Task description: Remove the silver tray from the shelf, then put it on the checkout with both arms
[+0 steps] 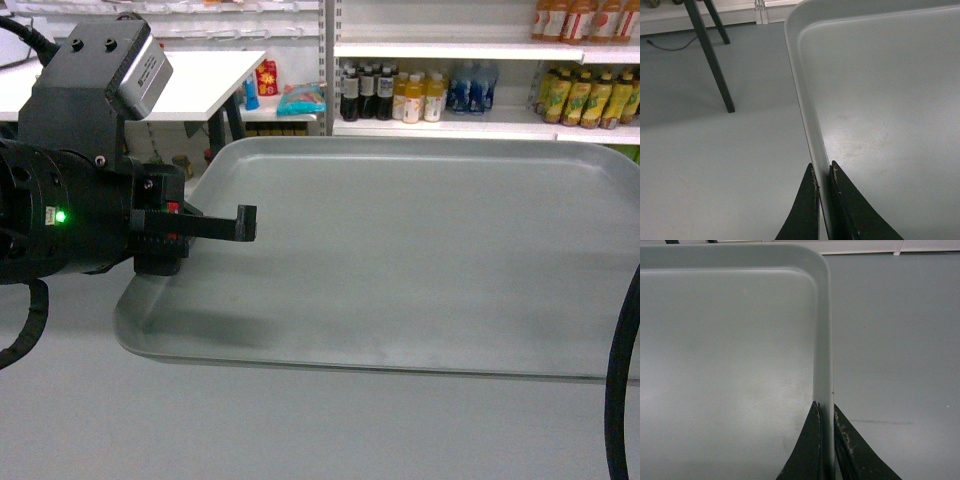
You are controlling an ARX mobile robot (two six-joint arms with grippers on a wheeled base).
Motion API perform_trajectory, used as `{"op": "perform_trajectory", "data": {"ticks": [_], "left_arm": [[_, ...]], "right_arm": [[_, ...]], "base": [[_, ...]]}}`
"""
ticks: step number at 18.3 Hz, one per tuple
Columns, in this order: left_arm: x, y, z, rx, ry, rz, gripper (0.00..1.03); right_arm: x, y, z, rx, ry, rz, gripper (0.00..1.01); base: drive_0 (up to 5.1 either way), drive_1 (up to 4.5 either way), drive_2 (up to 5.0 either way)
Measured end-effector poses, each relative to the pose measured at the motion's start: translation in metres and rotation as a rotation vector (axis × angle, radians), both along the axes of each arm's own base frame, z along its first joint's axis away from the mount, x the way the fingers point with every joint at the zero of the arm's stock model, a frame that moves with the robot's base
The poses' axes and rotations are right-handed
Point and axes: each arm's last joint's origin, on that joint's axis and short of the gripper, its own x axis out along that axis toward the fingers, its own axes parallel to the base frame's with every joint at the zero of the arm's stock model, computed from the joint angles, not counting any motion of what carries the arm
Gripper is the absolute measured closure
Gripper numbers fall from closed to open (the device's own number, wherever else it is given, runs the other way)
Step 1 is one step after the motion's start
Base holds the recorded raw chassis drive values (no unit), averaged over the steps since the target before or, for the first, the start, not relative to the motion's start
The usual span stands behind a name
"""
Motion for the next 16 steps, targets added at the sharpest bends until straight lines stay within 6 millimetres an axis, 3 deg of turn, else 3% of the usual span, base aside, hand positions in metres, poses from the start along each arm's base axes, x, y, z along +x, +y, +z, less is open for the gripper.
{"op": "perform_trajectory", "data": {"ticks": [16], "left_arm": [[-0.0002, 0.0001, -0.0004, 0.003, 0.004, -0.001, 0.99]], "right_arm": [[-0.0002, 0.0001, -0.0003, -0.001, 0.004, 0.001, 0.98]], "base": [[-5.0, 2.42, 2.4]]}}
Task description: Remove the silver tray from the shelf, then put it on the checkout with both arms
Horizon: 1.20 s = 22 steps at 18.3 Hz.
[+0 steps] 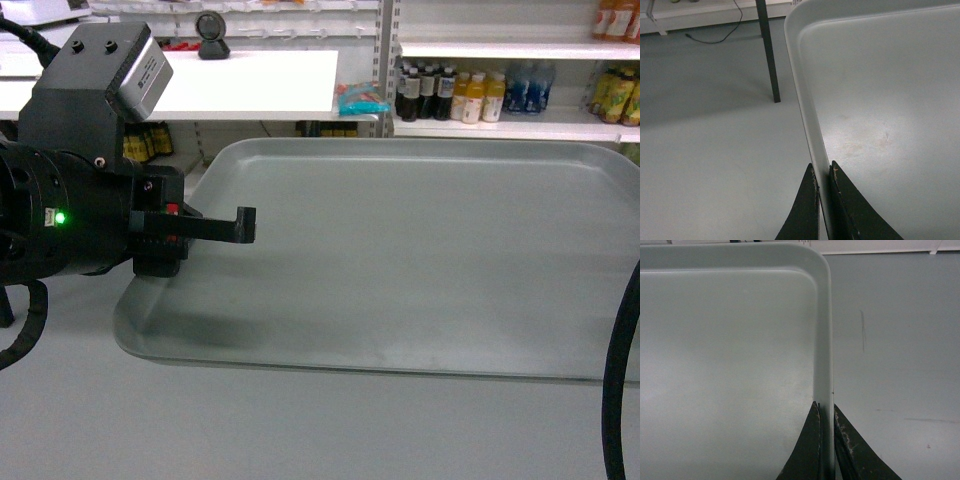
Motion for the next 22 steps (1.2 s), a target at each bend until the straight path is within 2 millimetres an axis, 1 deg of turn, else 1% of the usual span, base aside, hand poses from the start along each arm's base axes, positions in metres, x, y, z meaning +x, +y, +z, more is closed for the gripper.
{"op": "perform_trajectory", "data": {"ticks": [22], "left_arm": [[0.0000, -0.0002, 0.0001, 0.001, -0.002, -0.001, 0.99]], "right_arm": [[0.0003, -0.0001, 0.0000, 0.000, -0.002, 0.000, 0.98]], "base": [[-5.0, 2.42, 2.4]]}}
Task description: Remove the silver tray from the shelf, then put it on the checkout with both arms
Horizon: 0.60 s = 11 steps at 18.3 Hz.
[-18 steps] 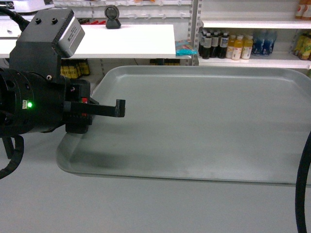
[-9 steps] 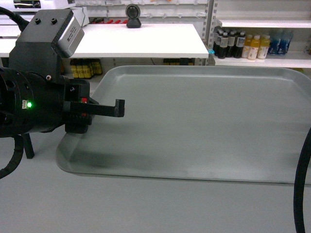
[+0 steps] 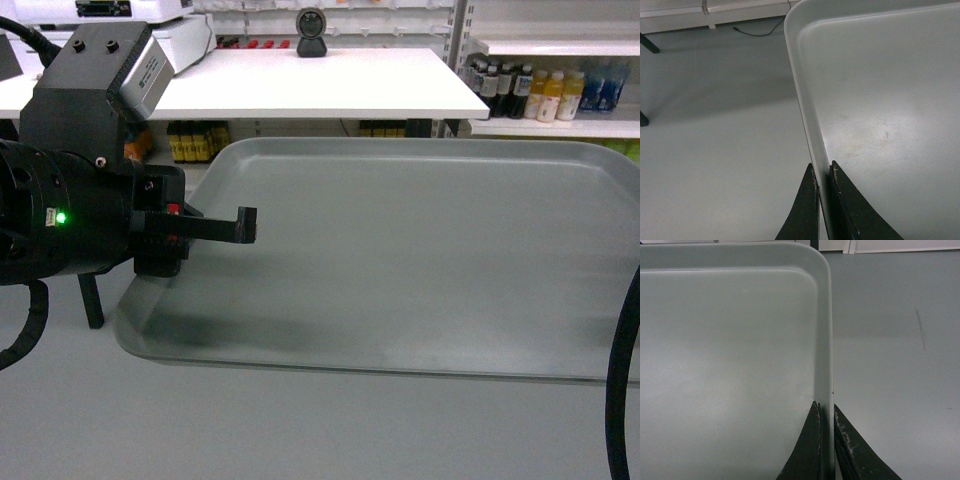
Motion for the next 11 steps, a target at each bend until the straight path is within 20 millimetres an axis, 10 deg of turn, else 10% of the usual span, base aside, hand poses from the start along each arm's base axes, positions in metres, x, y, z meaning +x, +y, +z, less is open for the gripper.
{"op": "perform_trajectory", "data": {"ticks": [11], "left_arm": [[0.0001, -0.0001, 0.0005, 0.000, -0.004, -0.001, 0.99]], "right_arm": [[0.0001, 0.0000, 0.0001, 0.001, -0.001, 0.001, 0.98]], "base": [[-5.0, 2.47, 2.5]]}}
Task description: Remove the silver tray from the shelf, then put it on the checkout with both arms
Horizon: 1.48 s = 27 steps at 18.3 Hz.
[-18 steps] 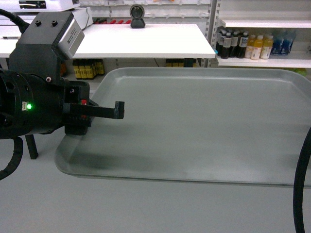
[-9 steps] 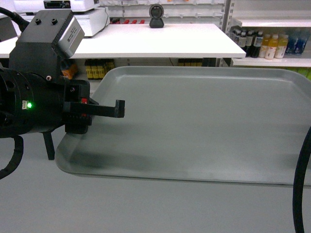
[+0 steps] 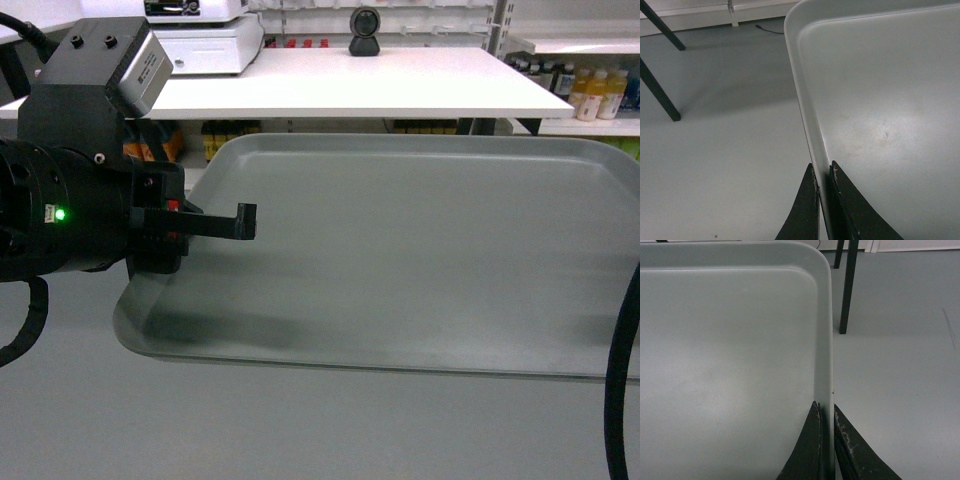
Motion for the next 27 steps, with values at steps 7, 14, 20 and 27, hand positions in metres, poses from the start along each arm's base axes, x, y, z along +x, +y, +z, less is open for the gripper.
{"op": "perform_trajectory", "data": {"ticks": [7, 14, 20, 27], "left_arm": [[-0.0001, 0.0000, -0.0002, 0.002, 0.001, 0.000, 0.99], [0.0004, 0.0012, 0.0000, 0.006, -0.001, -0.001, 0.99], [-0.0001, 0.0008, -0.0003, 0.009, 0.003, -0.001, 0.99], [0.0001, 0.0007, 0.0008, 0.006, -0.005, -0.001, 0.99]], "right_arm": [[-0.0002, 0.0000, 0.0003, 0.000, 0.000, 0.000, 0.98], [-0.0001, 0.0014, -0.0001, -0.001, 0.000, 0.003, 0.98], [-0.0003, 0.0013, 0.0000, -0.003, 0.001, 0.002, 0.98], [-0.0001, 0.0014, 0.0002, -0.002, -0.002, 0.002, 0.98]], "base": [[-4.2, 2.11, 2.1], [-0.2, -0.19, -0.2], [0.0, 4.20, -4.2], [-0.1, 4.13, -4.3]]}}
